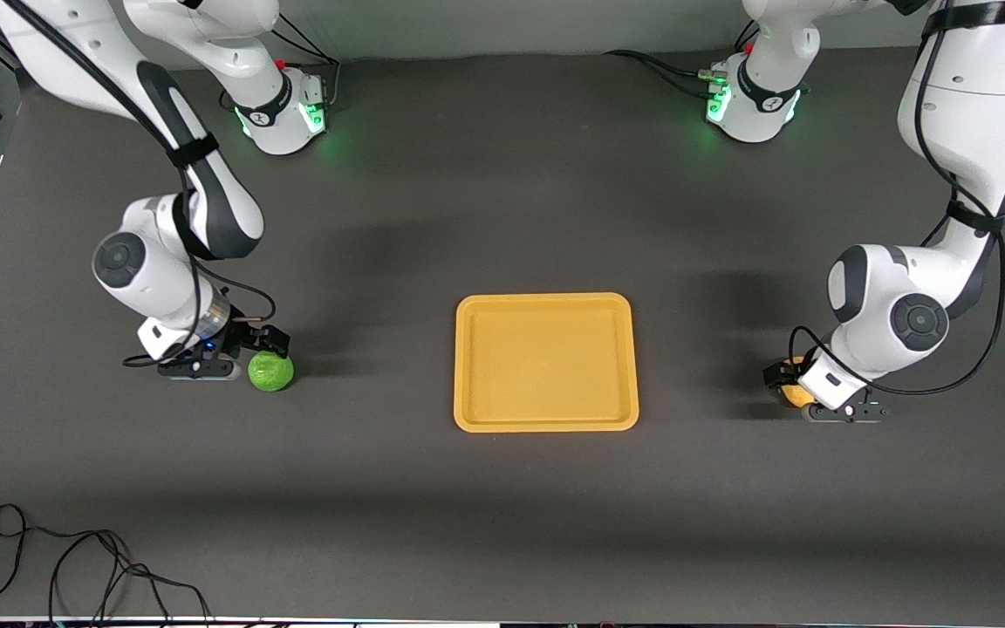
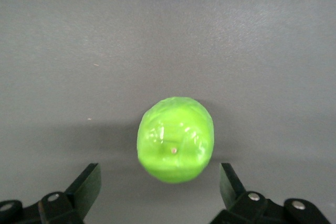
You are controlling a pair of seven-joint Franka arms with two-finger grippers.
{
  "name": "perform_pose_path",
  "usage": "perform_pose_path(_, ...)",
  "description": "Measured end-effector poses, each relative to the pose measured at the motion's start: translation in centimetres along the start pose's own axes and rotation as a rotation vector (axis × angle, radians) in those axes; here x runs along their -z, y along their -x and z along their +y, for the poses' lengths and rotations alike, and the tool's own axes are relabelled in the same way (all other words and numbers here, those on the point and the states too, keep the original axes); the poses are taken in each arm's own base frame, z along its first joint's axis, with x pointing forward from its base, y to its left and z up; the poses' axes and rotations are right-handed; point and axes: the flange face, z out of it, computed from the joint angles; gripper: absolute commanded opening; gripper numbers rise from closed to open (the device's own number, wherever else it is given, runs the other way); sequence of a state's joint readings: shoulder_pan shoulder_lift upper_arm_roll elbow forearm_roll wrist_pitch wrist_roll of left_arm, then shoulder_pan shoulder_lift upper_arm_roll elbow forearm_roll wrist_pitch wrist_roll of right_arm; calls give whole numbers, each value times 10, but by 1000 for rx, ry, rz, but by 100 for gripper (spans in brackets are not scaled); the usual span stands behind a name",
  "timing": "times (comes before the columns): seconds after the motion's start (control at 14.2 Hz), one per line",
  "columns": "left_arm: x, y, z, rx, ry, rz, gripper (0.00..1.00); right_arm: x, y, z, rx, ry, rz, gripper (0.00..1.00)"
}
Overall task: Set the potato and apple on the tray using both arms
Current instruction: 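Grasp the potato with the left gripper while the right gripper grasps the apple, then carry the potato and the green apple over the tray with both grippers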
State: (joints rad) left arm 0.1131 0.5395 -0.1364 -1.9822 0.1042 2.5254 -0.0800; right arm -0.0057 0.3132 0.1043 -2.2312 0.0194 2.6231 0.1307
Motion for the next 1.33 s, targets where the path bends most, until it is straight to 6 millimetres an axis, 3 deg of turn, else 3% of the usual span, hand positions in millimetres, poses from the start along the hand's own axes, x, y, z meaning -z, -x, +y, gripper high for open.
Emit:
perform_pose_path(0.14,3,-2,0,-2,-1,6,24,-20,-1,2,-3,-6,25,71)
perform_pose_path(0.28,8,-4,1,-4,-2,16,16,-39,0,3,3,-7,46,44)
perform_pose_path(0.35,11,-6,1,-4,-3,20,15,-40,-2,2,13,-4,54,35)
perform_pose_path(0.56,39,-17,9,-8,-15,-38,20,-33,-7,1,24,-1,67,30)
perform_pose_path(0.7,87,-26,30,-7,-34,-95,20,-16,-15,-2,30,4,55,28)
perform_pose_path(0.84,133,-27,69,12,-53,-110,20,22,-29,-16,48,9,10,28)
perform_pose_path(0.98,155,-20,122,35,-69,-115,20,76,-48,-43,52,11,-34,28)
perform_pose_path(1.19,163,0,213,63,-67,-106,20,142,-66,-91,14,2,-75,28)
perform_pose_path(1.33,152,20,272,78,-55,-96,21,156,-69,-114,-8,-10,-79,28)
